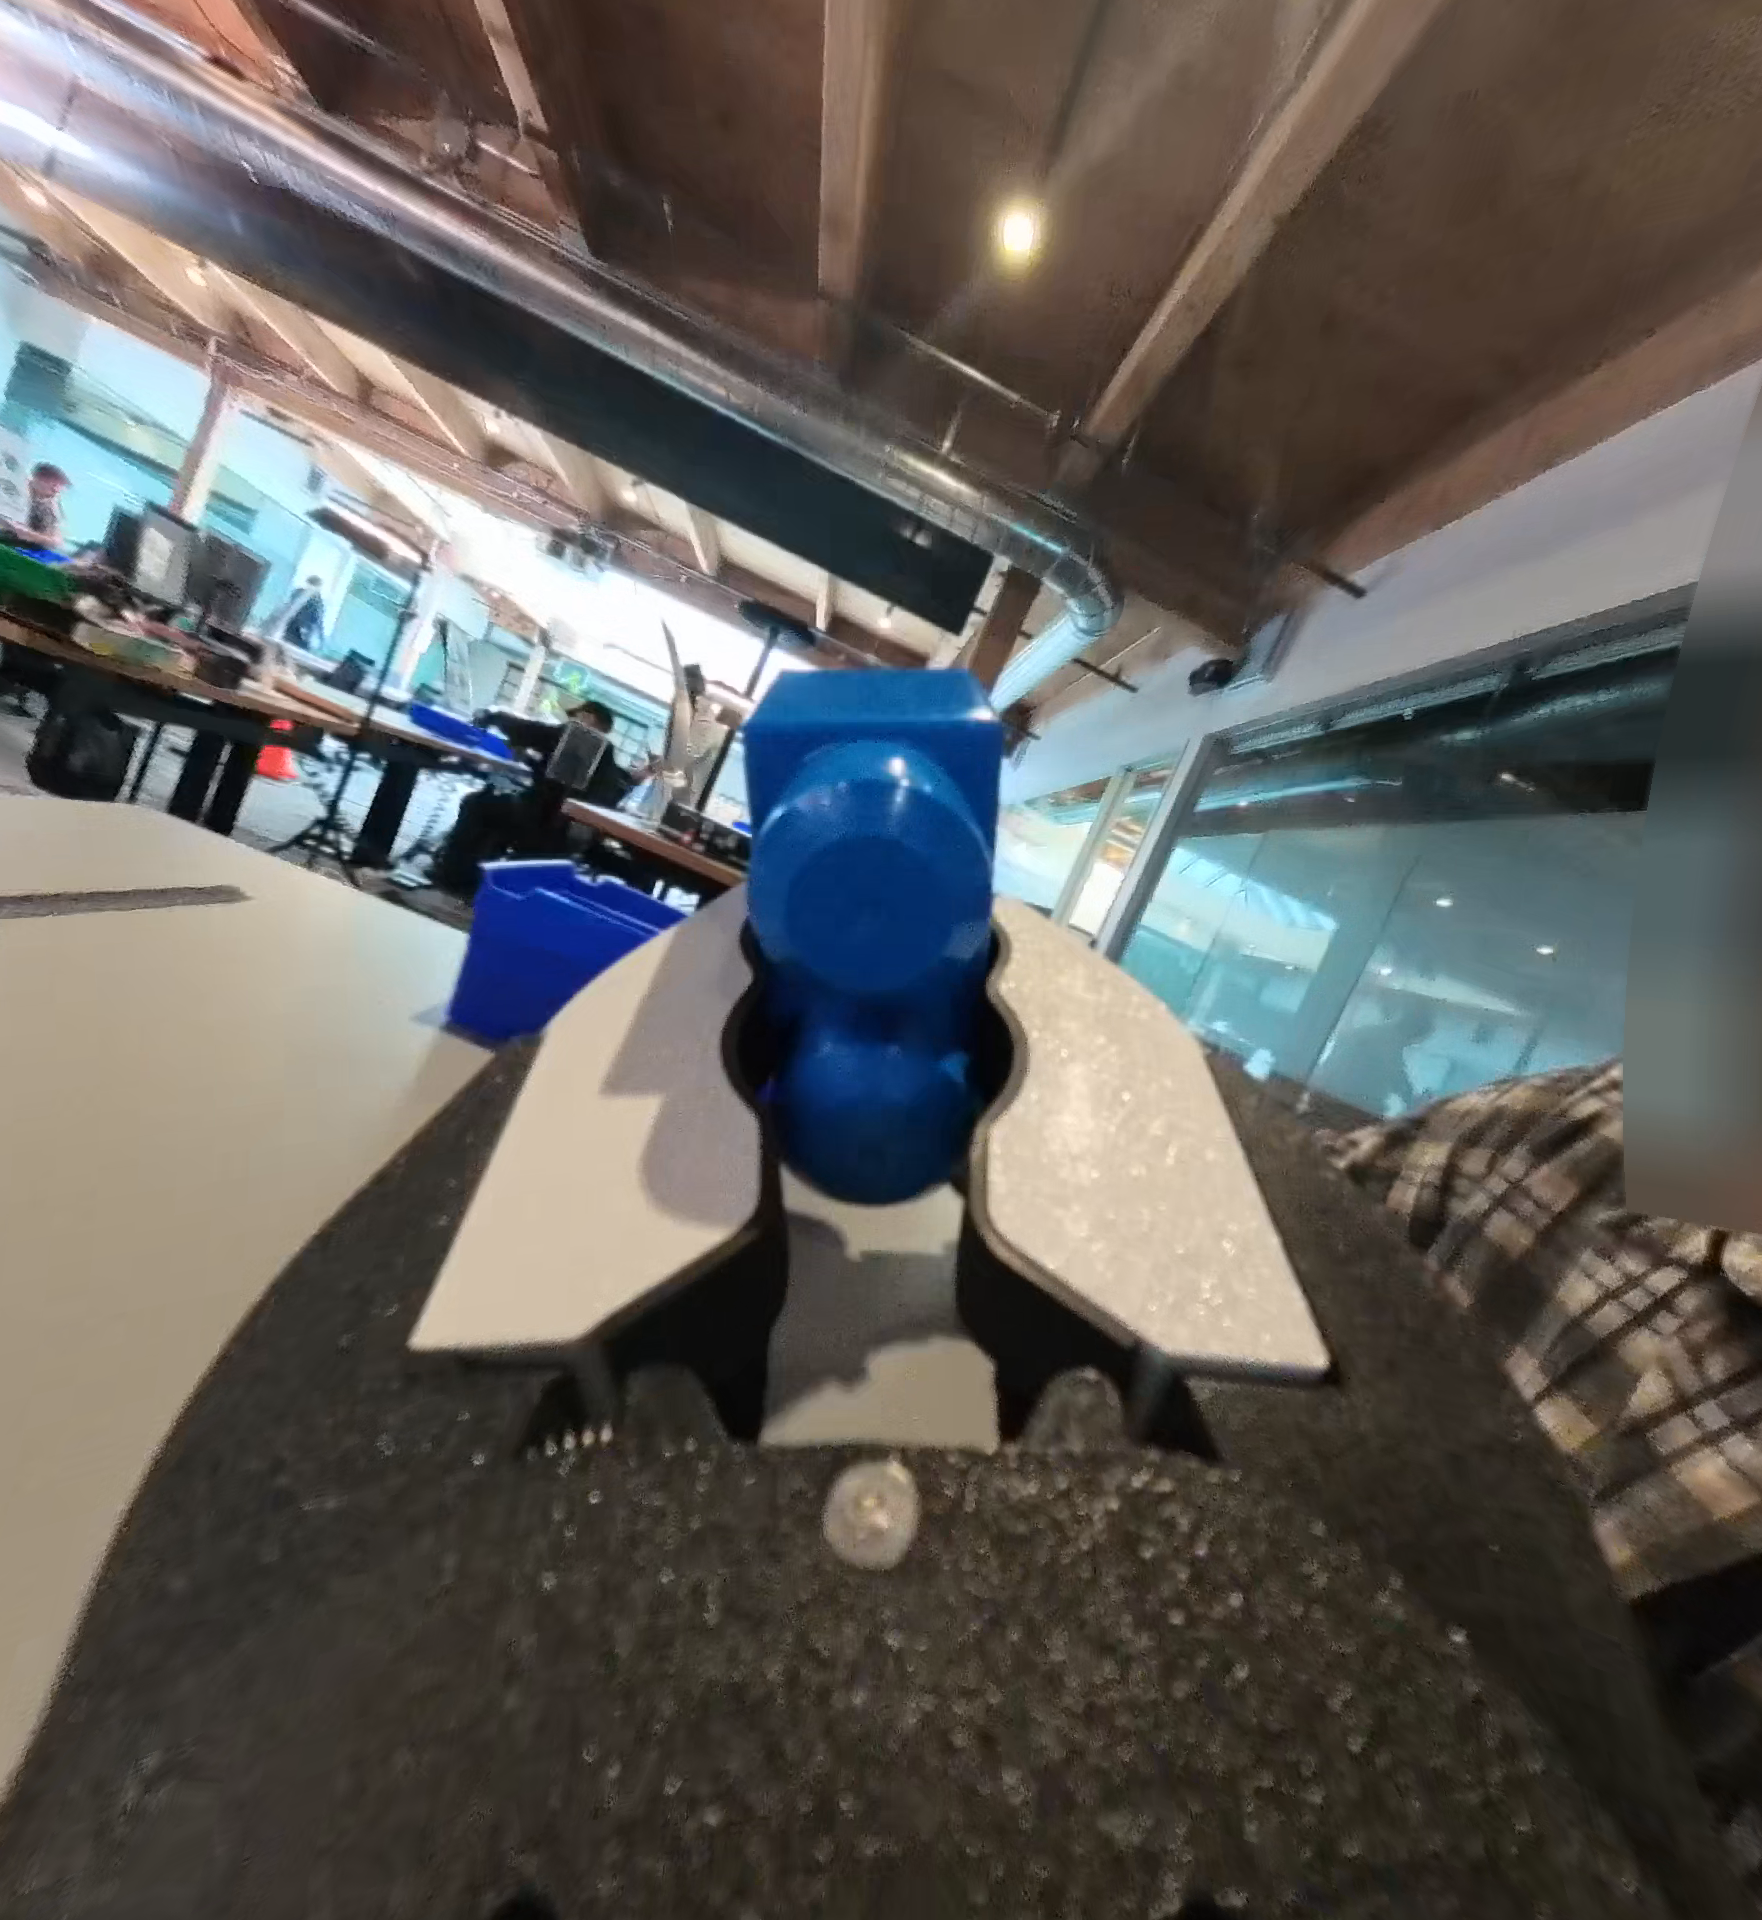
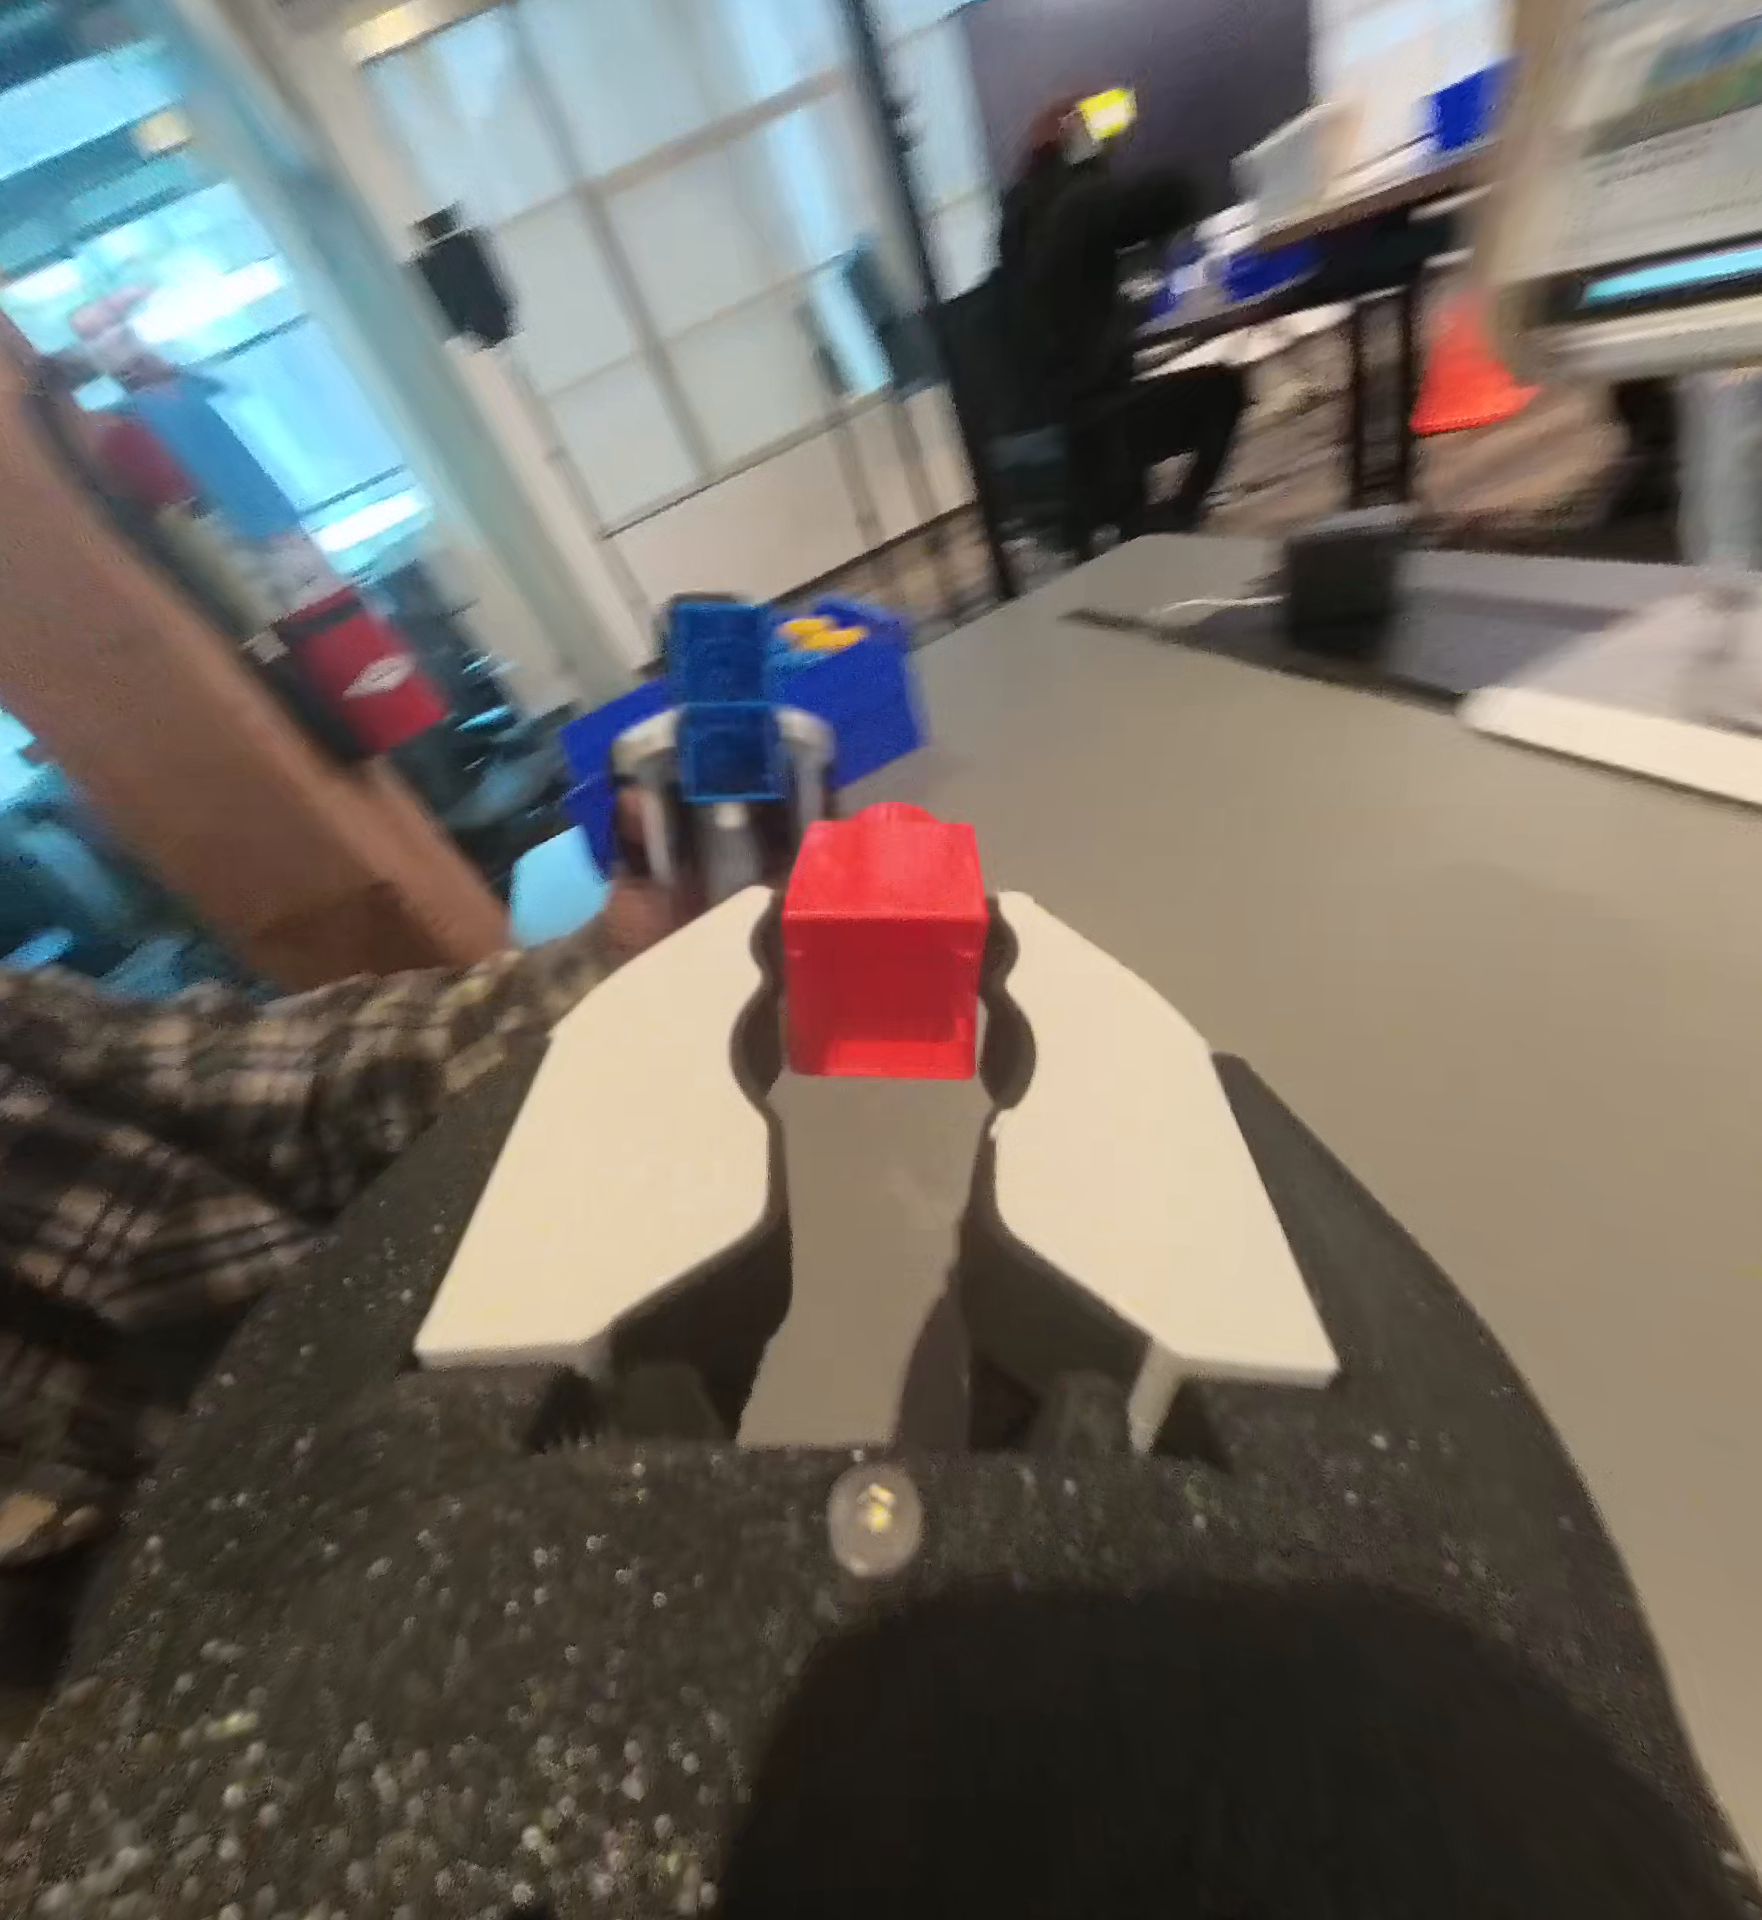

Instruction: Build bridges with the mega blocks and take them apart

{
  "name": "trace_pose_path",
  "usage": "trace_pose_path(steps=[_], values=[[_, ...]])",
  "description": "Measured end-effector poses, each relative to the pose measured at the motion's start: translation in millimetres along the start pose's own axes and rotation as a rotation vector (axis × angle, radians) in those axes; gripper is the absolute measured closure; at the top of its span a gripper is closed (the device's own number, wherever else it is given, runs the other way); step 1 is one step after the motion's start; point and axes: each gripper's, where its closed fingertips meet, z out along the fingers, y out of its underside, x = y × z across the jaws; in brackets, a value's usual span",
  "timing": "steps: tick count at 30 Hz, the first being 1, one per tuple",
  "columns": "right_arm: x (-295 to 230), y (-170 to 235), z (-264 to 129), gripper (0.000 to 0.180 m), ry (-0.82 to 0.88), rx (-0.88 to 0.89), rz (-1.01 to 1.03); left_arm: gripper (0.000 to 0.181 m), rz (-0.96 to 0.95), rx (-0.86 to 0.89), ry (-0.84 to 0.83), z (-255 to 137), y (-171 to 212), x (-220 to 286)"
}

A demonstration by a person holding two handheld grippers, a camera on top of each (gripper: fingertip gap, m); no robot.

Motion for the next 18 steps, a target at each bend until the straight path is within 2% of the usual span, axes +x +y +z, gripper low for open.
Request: trace_pose_path(steps=[3, 6, 9, 11, 14, 15, 18], values=[[62.1, -30.8, -86.0, 0.144, 0.347, 0.042, 0.022, 0.144, 0.128, -0.115, -0.076, -2.1, 5.8, -5.3], [134.7, -47.3, -186.8, 0.144, 0.778, -0.046, 0.000, 0.145, 0.157, -0.193, -0.064, 14.0, 24.1, 2.5], [185.8, -29.9, -256.7, 0.144, 1.035, -0.208, 0.044, 0.145, 0.213, -0.307, -0.080, 24.7, 50.7, 2.6], [205.6, -10.9, -275.4, 0.143, 1.080, -0.260, 0.103, 0.145, 0.232, -0.361, -0.089, 26.5, 63.2, 0.6], [218.7, 10.1, -279.5, 0.139, 1.071, -0.297, 0.164, 0.145, 0.220, -0.399, -0.103, 25.6, 72.5, -4.7], [219.8, 10.1, -278.6, 0.129, 1.076, -0.295, 0.149, 0.145, 0.211, -0.408, -0.110, 24.7, 74.5, -7.2], [202.6, -10.3, -250.3, 0.118, 0.997, -0.236, 0.044, 0.145, 0.185, -0.423, -0.125, 22.8, 77.8, -12.4]])
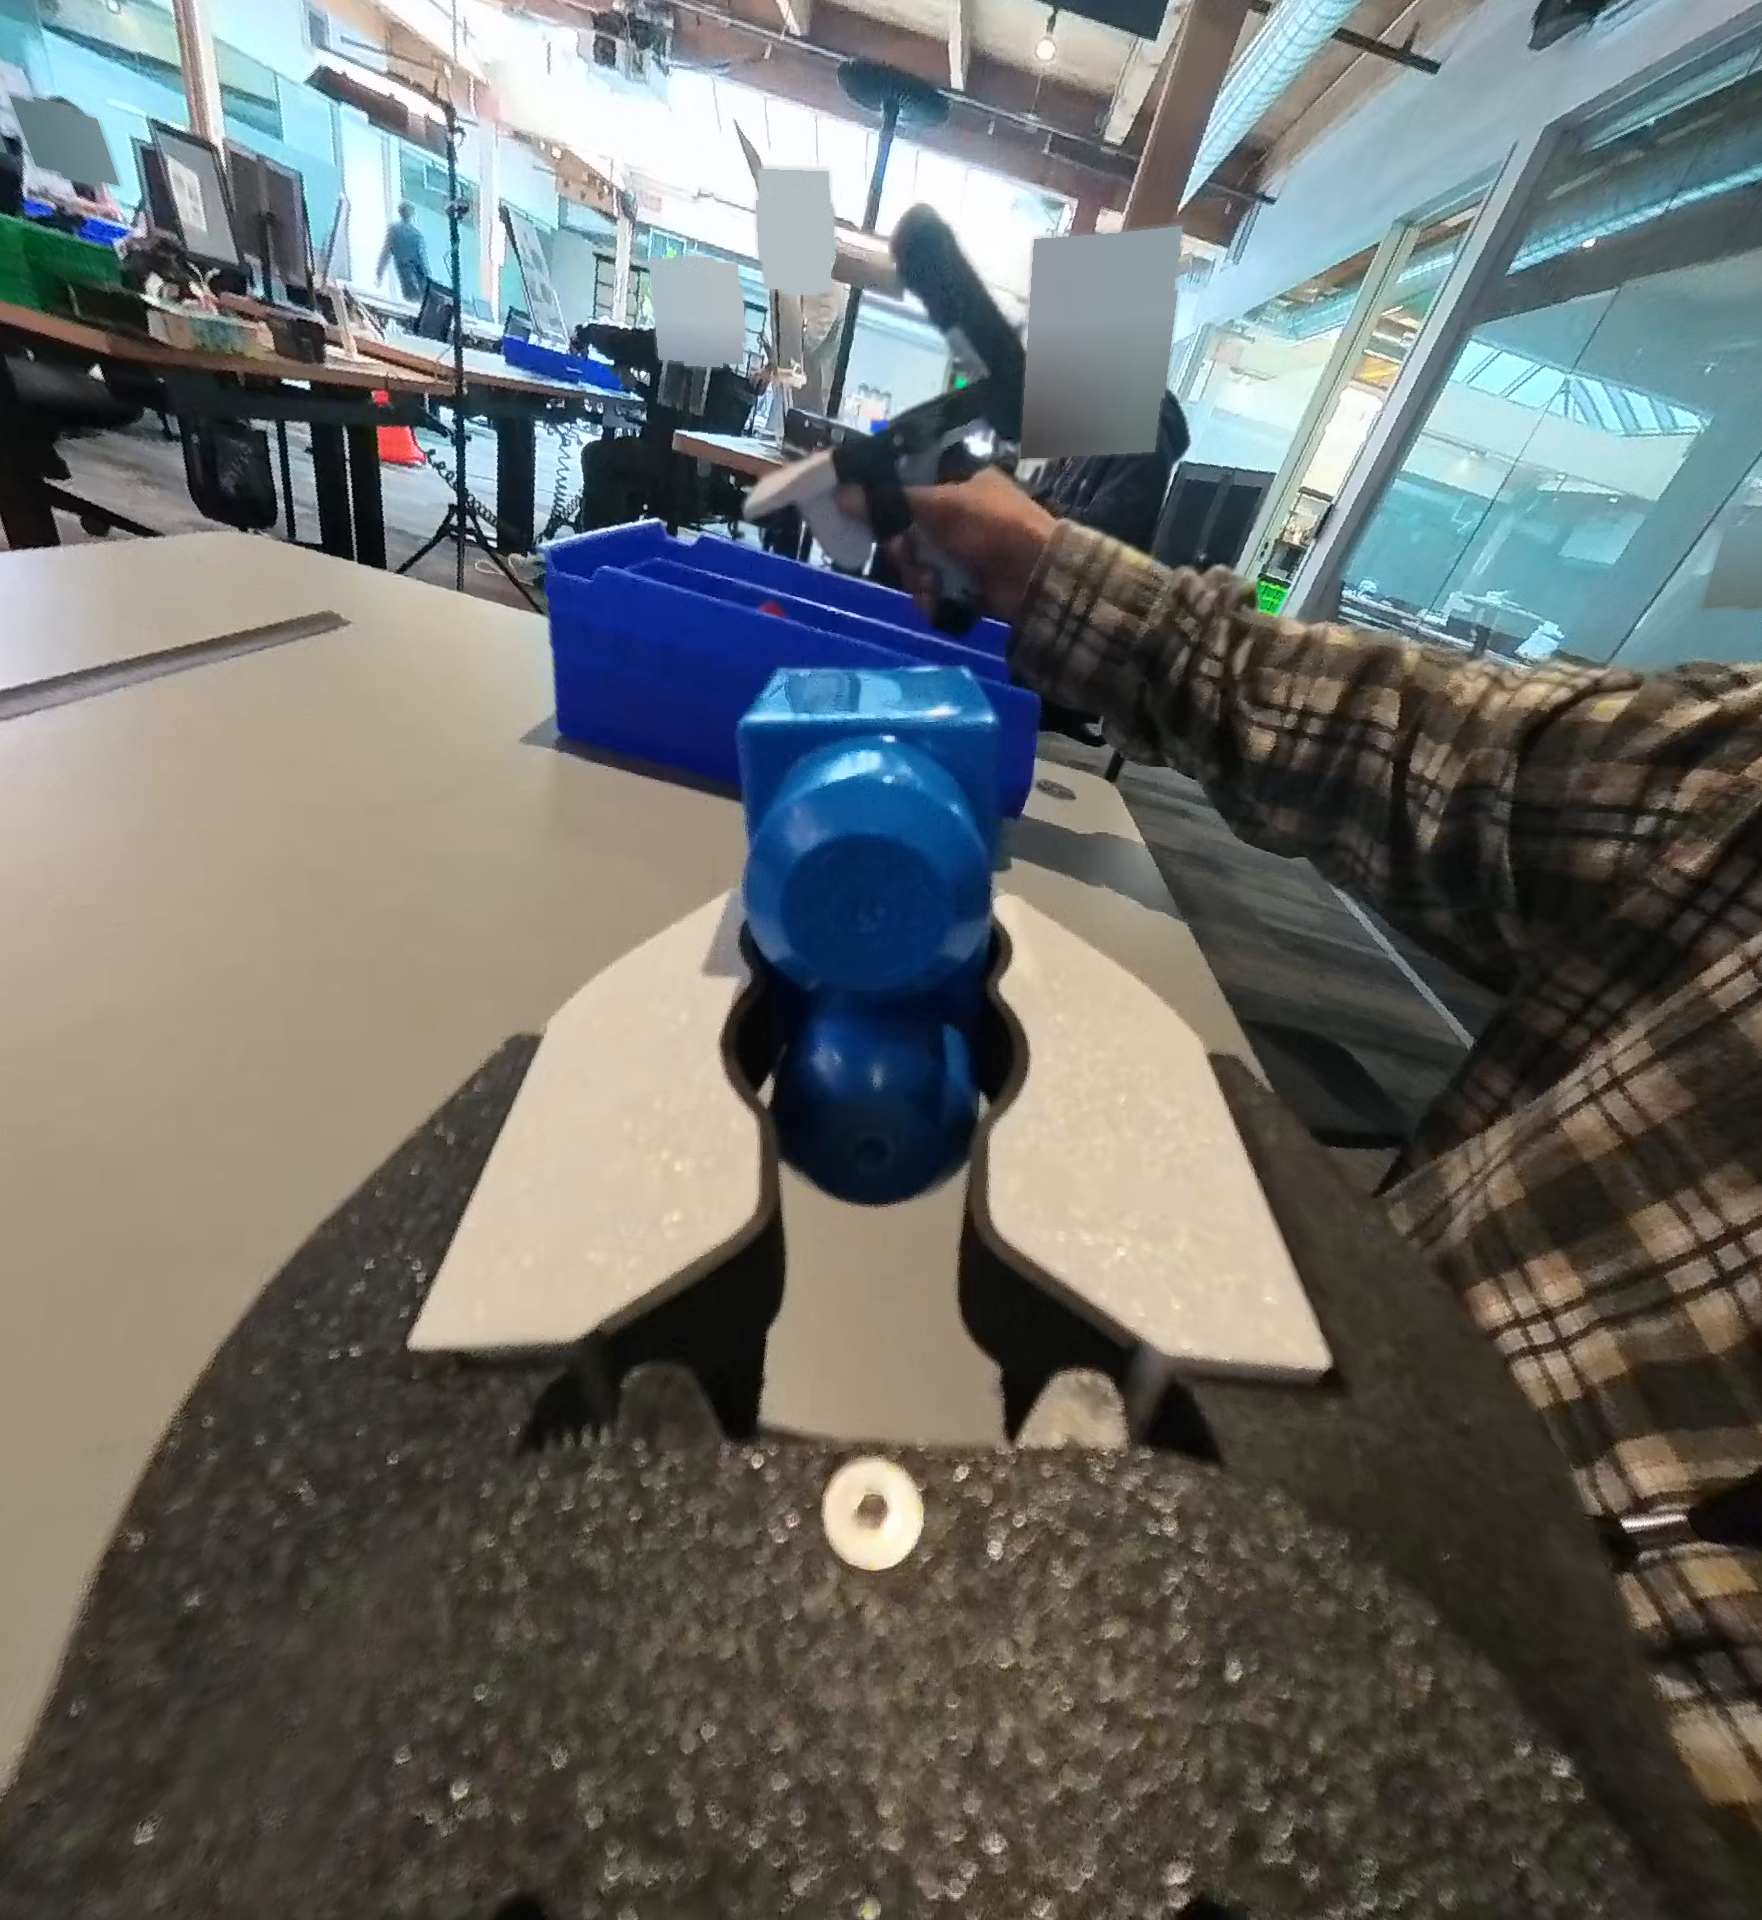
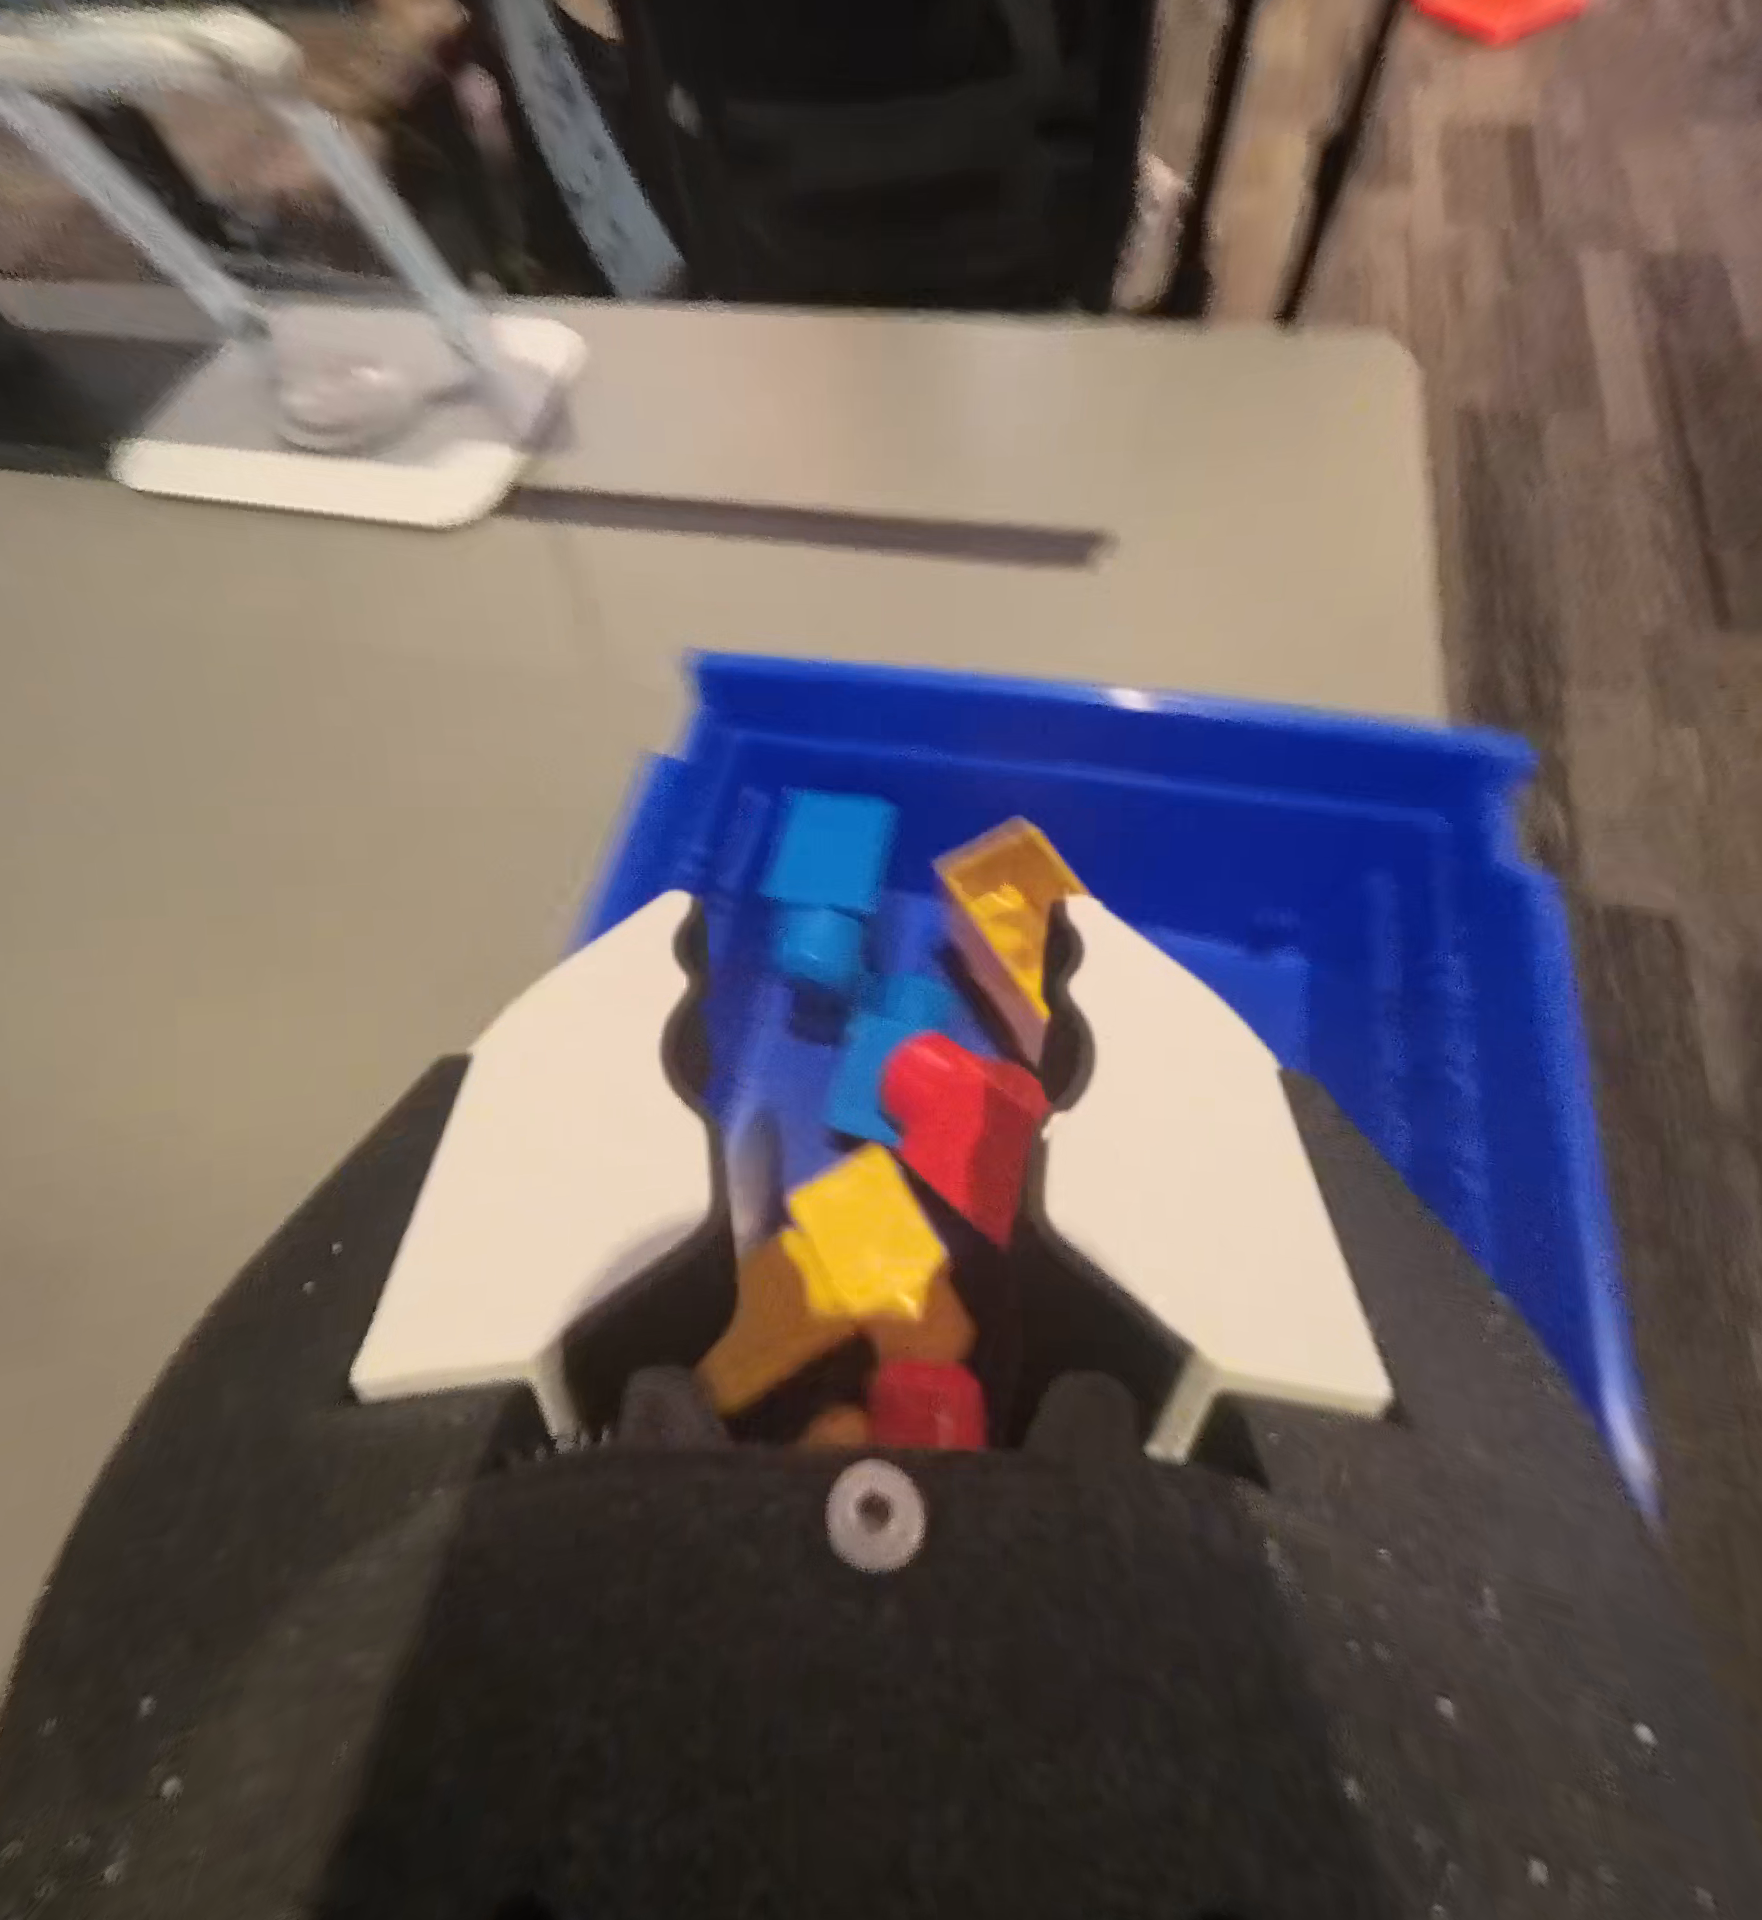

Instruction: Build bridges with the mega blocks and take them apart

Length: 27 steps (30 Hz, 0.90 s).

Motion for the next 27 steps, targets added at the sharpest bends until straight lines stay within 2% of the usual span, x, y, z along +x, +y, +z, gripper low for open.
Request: trace_pose_path(steps=[2, 4, 7, 9, 11, 13, 17, 22, 23, 24, 27], values=[[-55.0, -20.3, -4.5, 0.118, -0.159, 0.075, -0.089, 0.145, -0.013, -0.024, 0.010, 1.3, 3.6, 0.1], [-131.7, -29.3, -10.1, 0.117, -0.389, 0.094, -0.201, 0.145, -0.010, -0.056, 0.008, 3.4, 9.0, -0.4], [-247.8, -15.3, -23.7, 0.112, -0.731, -0.008, -0.390, 0.145, 0.001, -0.115, 0.005, 7.7, 18.6, 0.2], [-303.8, 3.6, -27.8, 0.107, -0.848, -0.104, -0.543, 0.145, 0.009, -0.155, -0.002, 10.0, 24.4, 0.4], [-342.1, 20.5, -25.7, 0.105, -0.889, -0.188, -0.678, 0.145, 0.019, -0.175, -0.005, 11.5, 27.4, 1.2], [-371.4, 31.2, -23.6, 0.109, -0.937, -0.230, -0.758, 0.145, 0.021, -0.180, 0.000, 12.2, 27.7, 2.7], [-404.0, 40.1, -19.3, 0.121, -1.021, -0.294, -0.783, 0.145, 0.028, -0.185, 0.015, 12.8, 26.9, 7.0], [-421.0, 52.8, -13.3, 0.127, -1.077, -0.381, -0.772, 0.145, 0.052, -0.194, 0.030, 14.9, 26.6, 13.3], [-422.5, 56.8, -12.3, 0.131, -1.081, -0.405, -0.776, 0.145, 0.056, -0.192, 0.036, 15.3, 26.1, 15.1], [-423.4, 59.9, -12.1, 0.143, -1.084, -0.427, -0.782, 0.145, 0.061, -0.196, 0.039, 15.5, 26.6, 16.1], [-423.4, 54.9, -15.5, 0.144, -1.071, -0.395, -0.792, 0.144, 0.075, -0.156, 0.045, 14.6, 21.2, 17.2]])
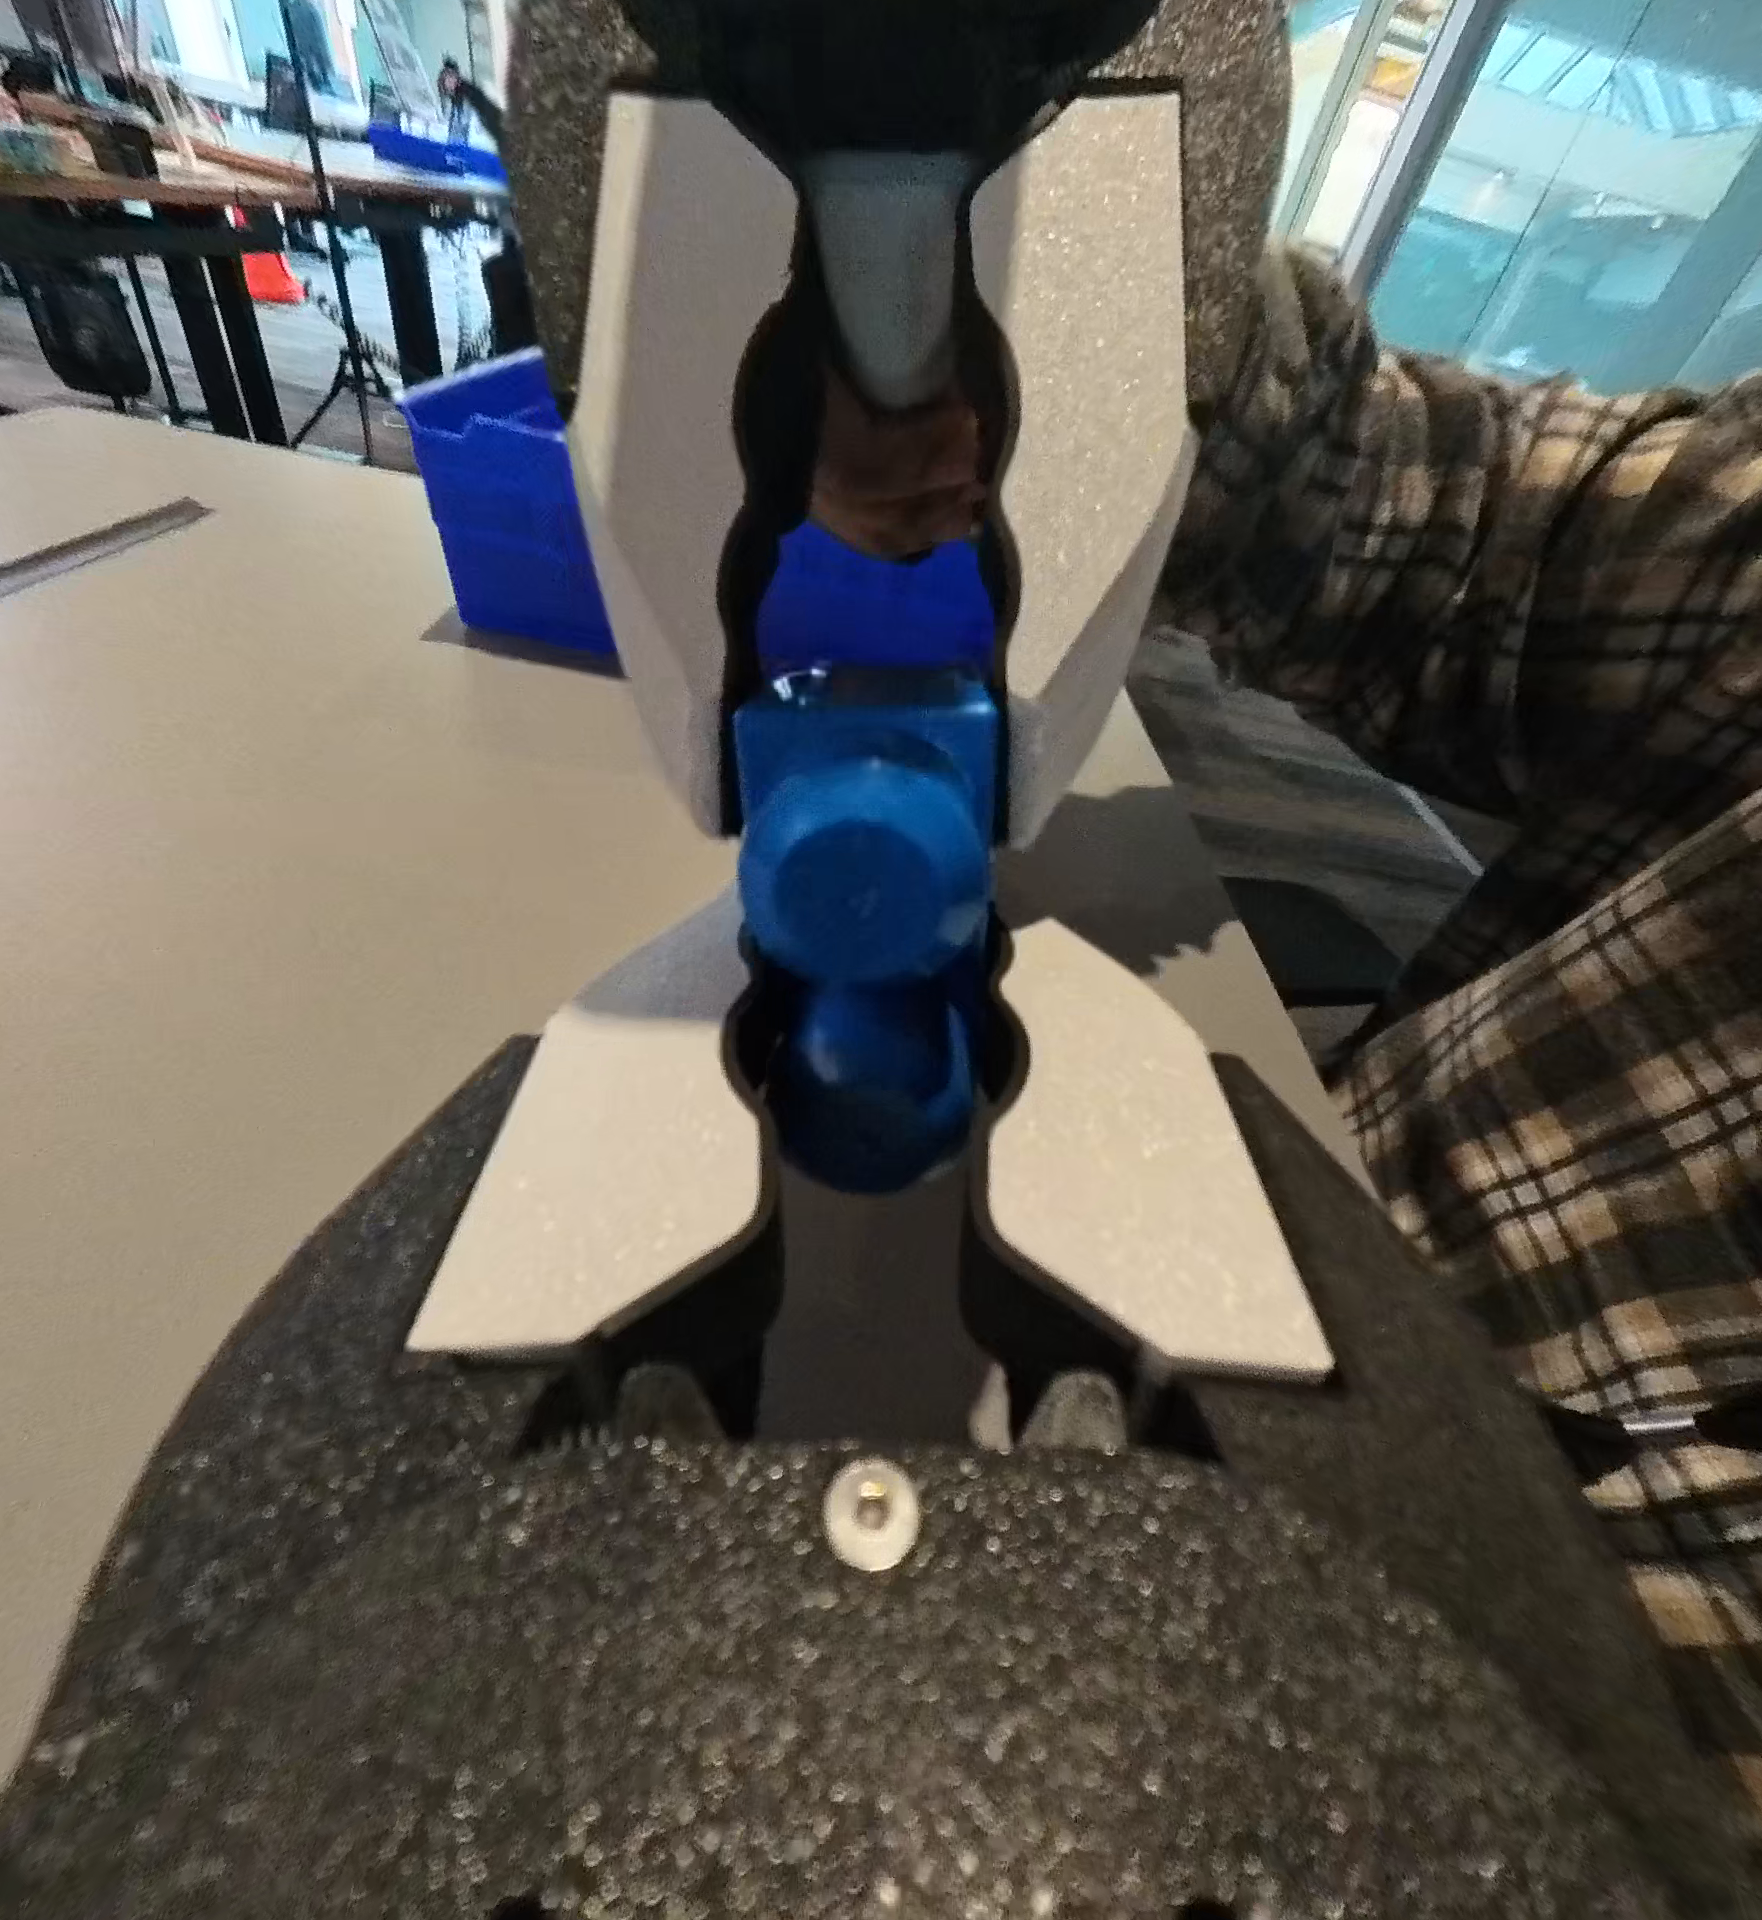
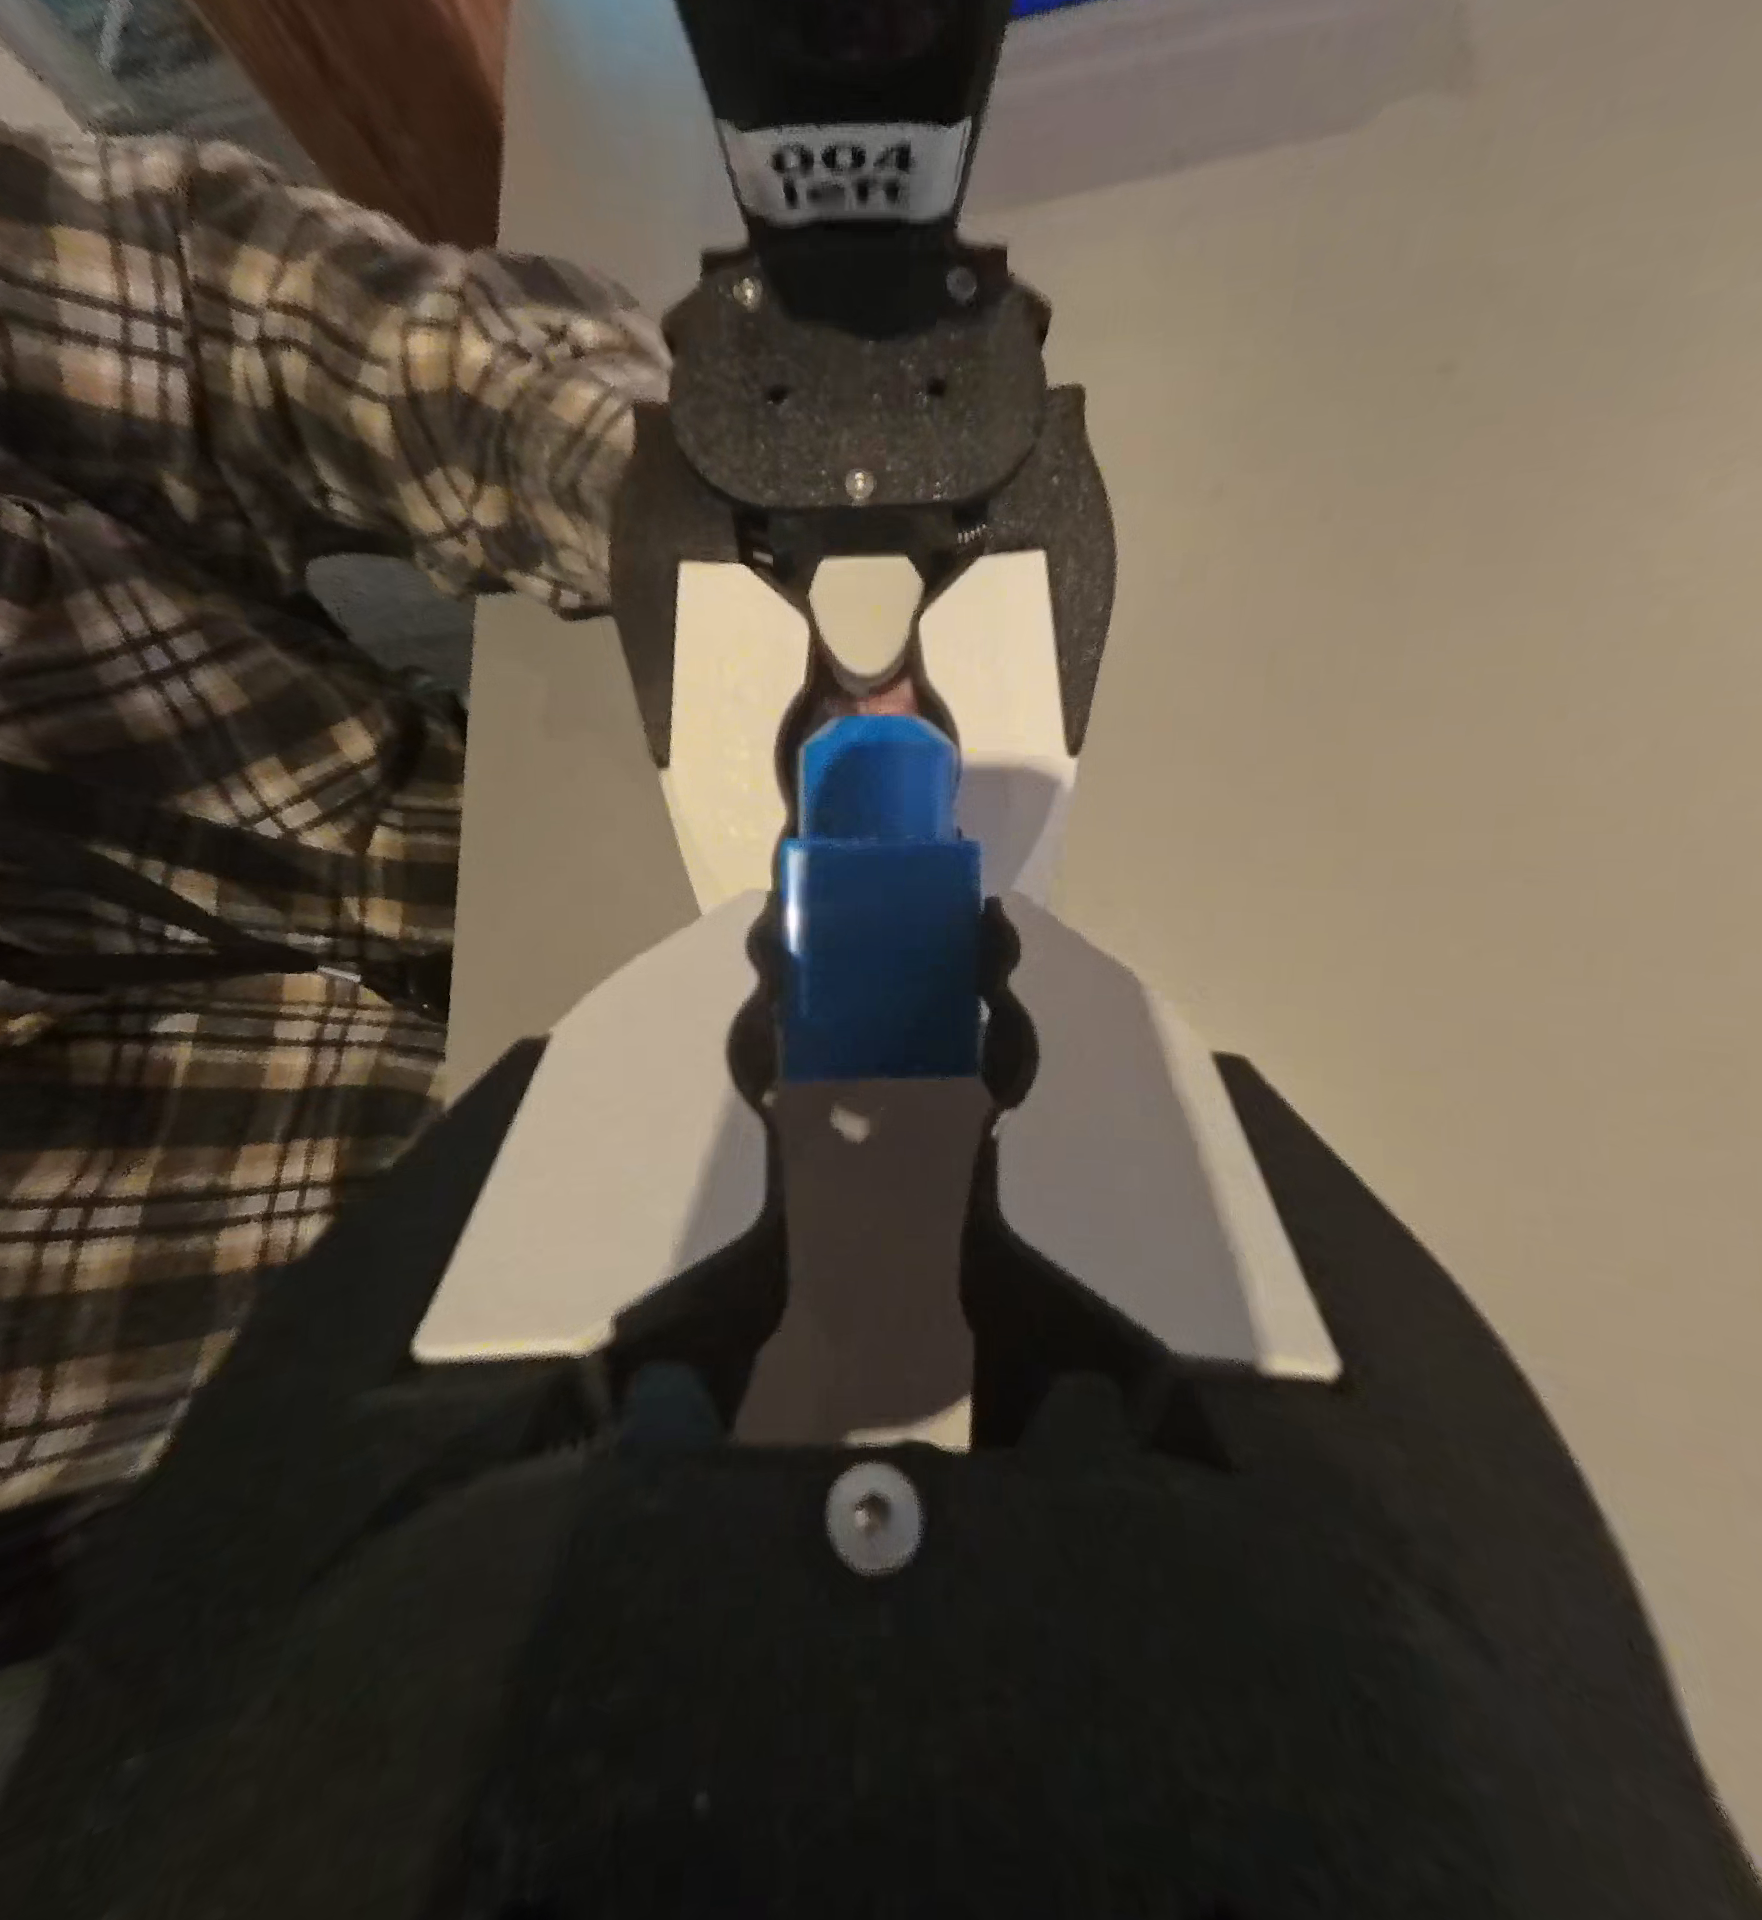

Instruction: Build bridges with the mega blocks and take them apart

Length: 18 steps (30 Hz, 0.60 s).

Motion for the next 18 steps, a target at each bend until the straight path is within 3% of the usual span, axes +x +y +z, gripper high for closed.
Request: trace_pose_path(steps=[4, 7, 10, 13, 15, 18], values=[[17.0, -4.8, -52.6, 0.143, 0.143, 0.156, 0.063, 0.107, -0.026, 0.045, -0.027, -2.6, -6.6, -5.6], [62.5, 26.0, -135.5, 0.144, 0.447, 0.234, 0.169, 0.098, -0.026, 0.066, -0.034, -2.9, -10.2, -5.6], [111.1, 98.6, -239.8, 0.144, 0.810, 0.259, 0.354, 0.094, -0.020, 0.049, -0.029, 0.1, -8.1, -3.4], [137.2, 196.9, -316.0, 0.144, 1.075, 0.215, 0.588, 0.095, -0.014, 0.021, -0.015, 4.5, -3.1, -0.5], [143.0, 254.0, -342.1, 0.144, 1.175, 0.187, 0.716, 0.098, -0.010, -0.007, 0.003, 7.9, 2.1, 2.3], [147.0, 309.7, -345.8, 0.144, 1.198, 0.177, 0.851, 0.100, 0.016, -0.056, -0.011, 12.8, 11.5, 1.4]])
